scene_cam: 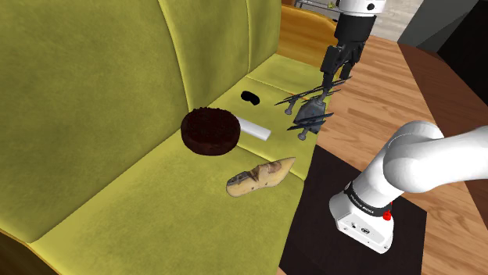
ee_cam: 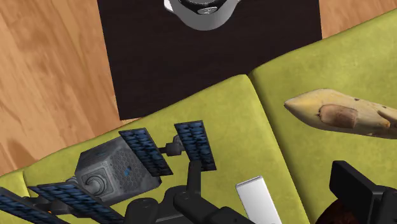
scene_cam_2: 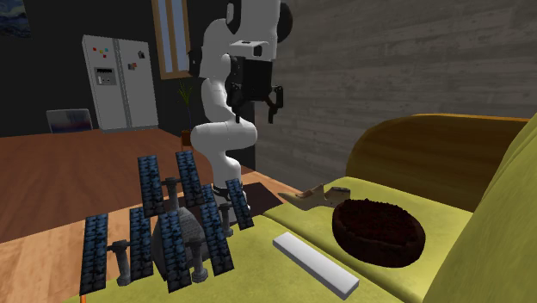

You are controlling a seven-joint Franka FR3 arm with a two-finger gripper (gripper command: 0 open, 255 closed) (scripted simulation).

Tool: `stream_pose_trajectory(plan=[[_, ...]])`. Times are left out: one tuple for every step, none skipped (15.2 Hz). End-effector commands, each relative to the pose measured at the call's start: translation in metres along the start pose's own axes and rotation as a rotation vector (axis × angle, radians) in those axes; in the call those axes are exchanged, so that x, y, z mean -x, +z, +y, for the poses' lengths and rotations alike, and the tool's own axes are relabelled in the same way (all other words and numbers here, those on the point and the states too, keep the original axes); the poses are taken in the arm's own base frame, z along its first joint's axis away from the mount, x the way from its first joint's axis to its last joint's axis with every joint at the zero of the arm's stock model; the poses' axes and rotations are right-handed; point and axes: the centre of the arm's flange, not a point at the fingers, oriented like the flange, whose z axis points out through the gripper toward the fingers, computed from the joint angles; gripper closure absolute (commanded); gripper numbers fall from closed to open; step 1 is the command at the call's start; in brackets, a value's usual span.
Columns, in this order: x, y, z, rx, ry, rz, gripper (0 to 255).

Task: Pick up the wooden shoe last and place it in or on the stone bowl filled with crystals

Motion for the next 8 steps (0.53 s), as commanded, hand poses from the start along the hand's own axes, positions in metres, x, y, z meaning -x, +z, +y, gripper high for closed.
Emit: stream_pose_trajectory(plan=[[0.0,0.0,0.0,0.0,0.0,0.0,0],[-0.004,0.007,-0.013,0.019,-0.056,0.008,0],[-0.008,0.014,-0.025,0.038,-0.112,0.017,0],[-0.01,0.022,-0.038,0.058,-0.169,0.025,0],[-0.012,0.029,-0.051,0.077,-0.225,0.034,0],[-0.014,0.037,-0.064,0.096,-0.281,0.042,0],[-0.015,0.046,-0.076,0.115,-0.337,0.051,0],[-0.015,0.054,-0.089,0.134,-0.393,0.059,0]])
